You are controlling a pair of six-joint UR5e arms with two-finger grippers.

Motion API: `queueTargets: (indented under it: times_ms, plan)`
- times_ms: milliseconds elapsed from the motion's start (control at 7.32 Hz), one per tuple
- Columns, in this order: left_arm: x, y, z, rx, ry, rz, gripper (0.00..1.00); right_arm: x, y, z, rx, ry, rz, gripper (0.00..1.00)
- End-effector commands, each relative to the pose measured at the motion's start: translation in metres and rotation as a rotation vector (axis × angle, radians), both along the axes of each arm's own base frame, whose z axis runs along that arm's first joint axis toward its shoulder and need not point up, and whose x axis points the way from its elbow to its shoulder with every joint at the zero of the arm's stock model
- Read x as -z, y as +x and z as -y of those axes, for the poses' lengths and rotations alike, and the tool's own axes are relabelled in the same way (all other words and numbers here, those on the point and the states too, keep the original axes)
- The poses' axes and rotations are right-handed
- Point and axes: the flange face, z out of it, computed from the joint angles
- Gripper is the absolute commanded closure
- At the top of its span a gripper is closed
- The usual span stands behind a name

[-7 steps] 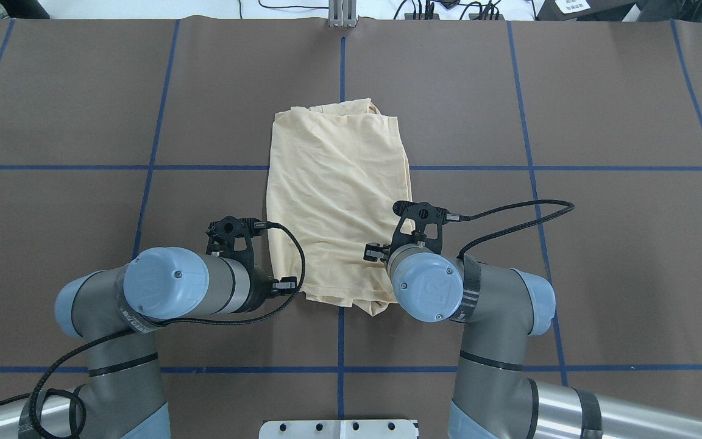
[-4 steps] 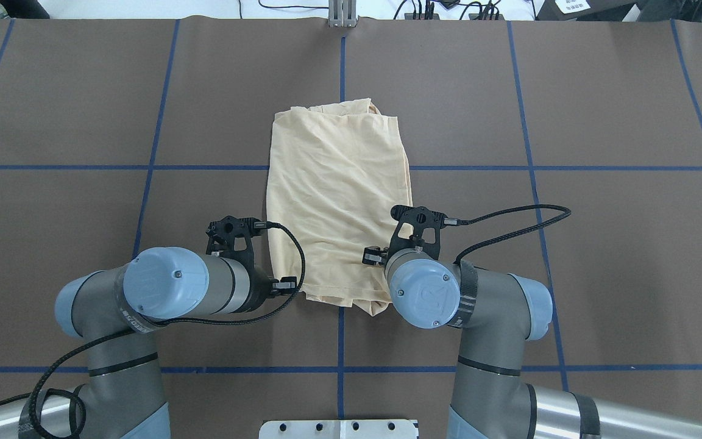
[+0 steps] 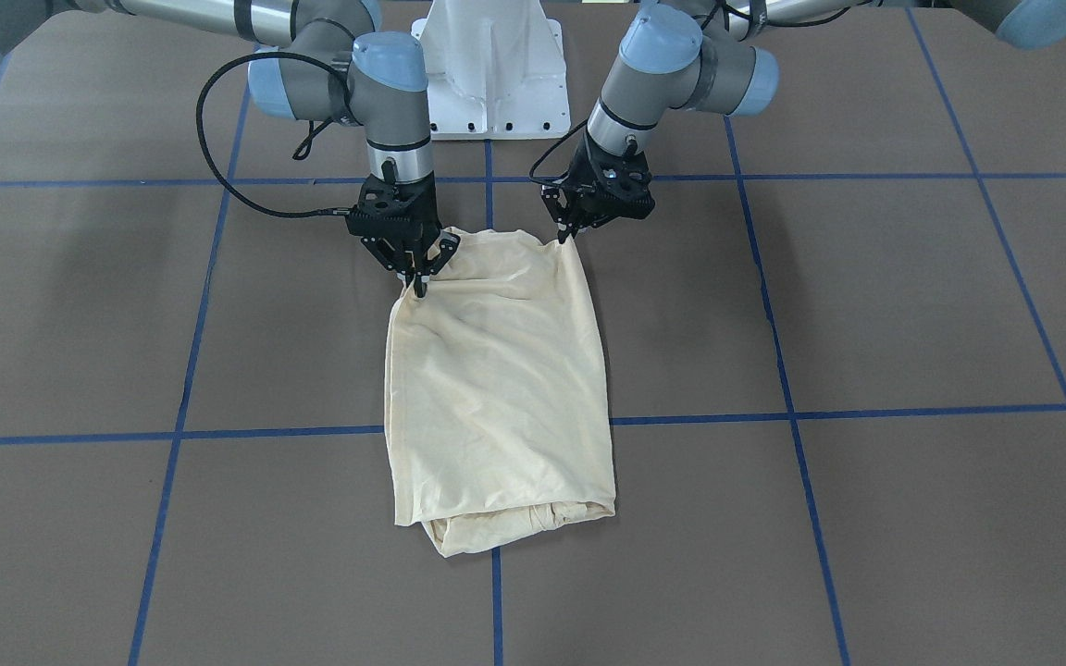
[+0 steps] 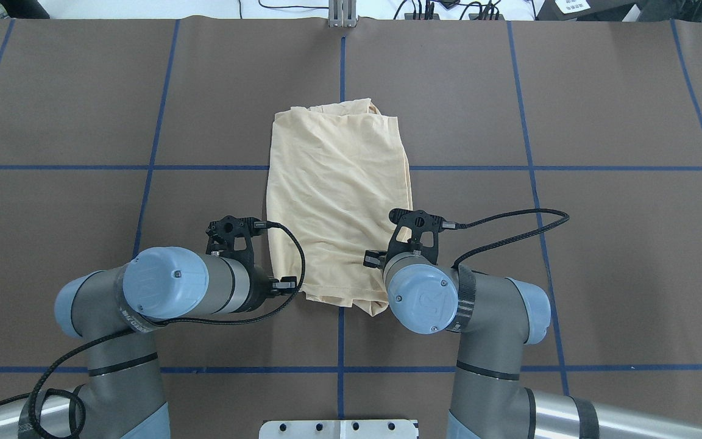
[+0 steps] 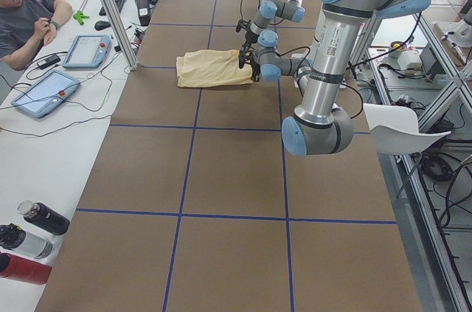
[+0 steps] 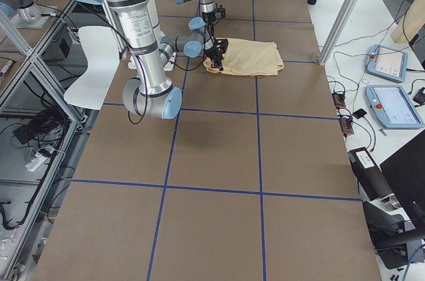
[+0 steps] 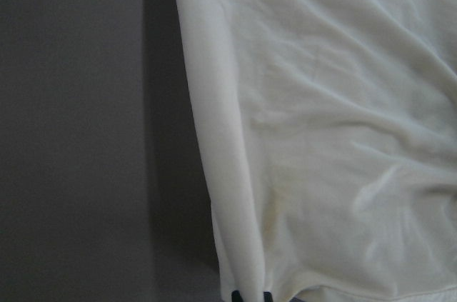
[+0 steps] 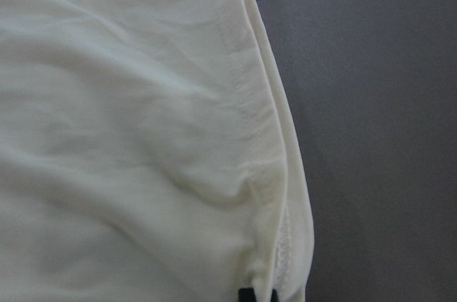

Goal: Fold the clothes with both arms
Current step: 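Grasp the near shirt corners with both grippers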

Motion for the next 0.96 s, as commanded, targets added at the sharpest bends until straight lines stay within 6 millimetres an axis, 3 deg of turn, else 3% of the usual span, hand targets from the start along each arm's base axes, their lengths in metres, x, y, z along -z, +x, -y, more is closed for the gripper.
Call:
queueTargets:
  times_ms: [0, 273, 410, 546, 683, 819]
  plan:
    - [0.002, -0.001, 0.000, 0.000, 0.001, -0.003, 1.00, 0.001, -0.001, -0.003, 0.002, 0.004, 0.004, 0.98]
    - [0.014, -0.009, -0.003, -0.003, 0.008, -0.028, 1.00, 0.004, 0.002, -0.003, 0.003, 0.006, 0.011, 1.00]
    - [0.029, -0.020, -0.006, -0.002, 0.015, -0.053, 1.00, 0.009, 0.010, -0.003, 0.001, 0.009, 0.025, 1.00]
    - [0.037, -0.028, -0.011, 0.000, 0.007, -0.060, 1.00, 0.023, 0.031, -0.008, 0.000, 0.019, 0.064, 1.00]
    - [0.044, -0.041, -0.017, 0.010, -0.014, -0.084, 1.00, 0.019, 0.049, -0.029, 0.026, 0.022, 0.079, 1.00]
    - [0.050, -0.050, -0.039, -0.009, -0.038, -0.105, 1.00, 0.029, 0.066, -0.055, 0.058, 0.022, 0.081, 1.00]
